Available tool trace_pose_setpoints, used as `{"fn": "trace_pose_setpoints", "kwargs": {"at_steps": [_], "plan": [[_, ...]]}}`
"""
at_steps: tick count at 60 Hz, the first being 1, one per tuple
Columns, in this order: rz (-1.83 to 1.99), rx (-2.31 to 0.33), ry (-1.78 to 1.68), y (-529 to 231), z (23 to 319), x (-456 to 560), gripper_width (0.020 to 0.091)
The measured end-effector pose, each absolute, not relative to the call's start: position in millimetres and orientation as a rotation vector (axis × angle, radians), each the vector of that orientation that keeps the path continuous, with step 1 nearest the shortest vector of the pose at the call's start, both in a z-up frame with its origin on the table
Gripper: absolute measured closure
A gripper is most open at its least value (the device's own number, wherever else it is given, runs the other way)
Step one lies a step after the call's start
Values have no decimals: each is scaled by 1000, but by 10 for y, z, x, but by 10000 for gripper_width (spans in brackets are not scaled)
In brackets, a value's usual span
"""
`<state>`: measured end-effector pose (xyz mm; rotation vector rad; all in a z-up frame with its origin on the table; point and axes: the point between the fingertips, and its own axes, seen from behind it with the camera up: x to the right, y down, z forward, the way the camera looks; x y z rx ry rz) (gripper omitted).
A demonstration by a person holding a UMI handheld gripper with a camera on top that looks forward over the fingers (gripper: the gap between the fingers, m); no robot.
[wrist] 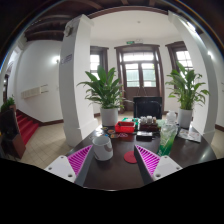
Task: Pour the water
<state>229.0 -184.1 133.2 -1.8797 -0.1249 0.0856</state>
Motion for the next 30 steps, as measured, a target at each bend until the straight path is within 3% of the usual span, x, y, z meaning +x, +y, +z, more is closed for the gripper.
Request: {"fn": "trace_pose_setpoints", "kwargs": {"at_steps": [18,30], "plan": [[-63,-1913,39,-1796,866,3277,265],[-162,-1876,127,-1438,724,3987,270]]}}
